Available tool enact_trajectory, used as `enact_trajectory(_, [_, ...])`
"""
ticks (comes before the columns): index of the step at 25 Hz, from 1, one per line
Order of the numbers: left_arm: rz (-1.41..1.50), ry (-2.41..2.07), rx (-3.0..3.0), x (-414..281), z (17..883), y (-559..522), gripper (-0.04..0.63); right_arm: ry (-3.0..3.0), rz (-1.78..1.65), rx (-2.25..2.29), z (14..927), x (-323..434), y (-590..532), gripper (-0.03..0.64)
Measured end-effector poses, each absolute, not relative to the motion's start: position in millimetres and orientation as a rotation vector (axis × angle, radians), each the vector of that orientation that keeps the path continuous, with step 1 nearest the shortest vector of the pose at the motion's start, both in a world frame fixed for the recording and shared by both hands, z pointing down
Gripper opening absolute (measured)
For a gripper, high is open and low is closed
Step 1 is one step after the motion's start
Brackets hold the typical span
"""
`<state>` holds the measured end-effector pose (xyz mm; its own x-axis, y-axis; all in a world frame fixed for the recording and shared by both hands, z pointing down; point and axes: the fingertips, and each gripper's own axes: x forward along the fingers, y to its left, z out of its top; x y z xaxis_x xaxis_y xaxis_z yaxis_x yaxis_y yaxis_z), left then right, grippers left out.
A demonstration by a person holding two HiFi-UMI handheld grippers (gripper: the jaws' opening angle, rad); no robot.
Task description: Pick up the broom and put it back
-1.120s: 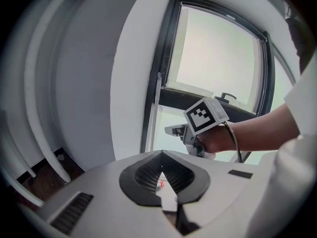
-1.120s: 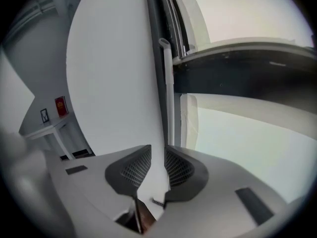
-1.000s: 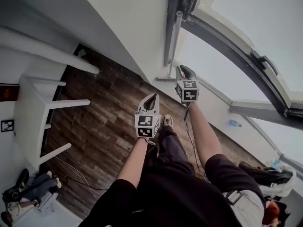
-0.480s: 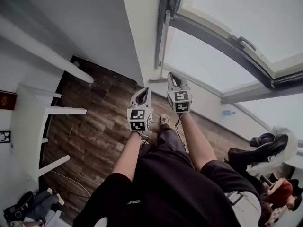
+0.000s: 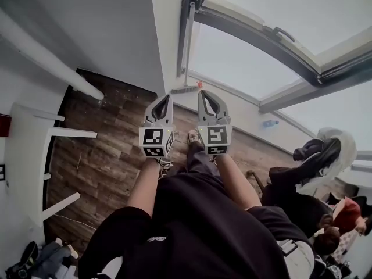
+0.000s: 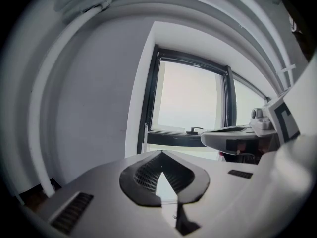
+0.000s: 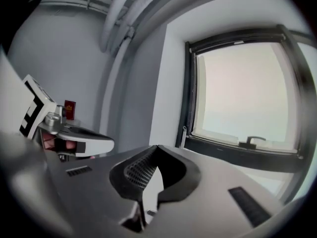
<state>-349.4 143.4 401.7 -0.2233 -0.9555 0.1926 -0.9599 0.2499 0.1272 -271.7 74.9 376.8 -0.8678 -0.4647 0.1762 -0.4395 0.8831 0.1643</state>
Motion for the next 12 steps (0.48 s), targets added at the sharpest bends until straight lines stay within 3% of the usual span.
enact_trajectory(12, [0.032, -2.356, 1.877, -336, 366, 170, 0.0, -2.88, -0.19, 0.661, 354, -270, 119, 0.021])
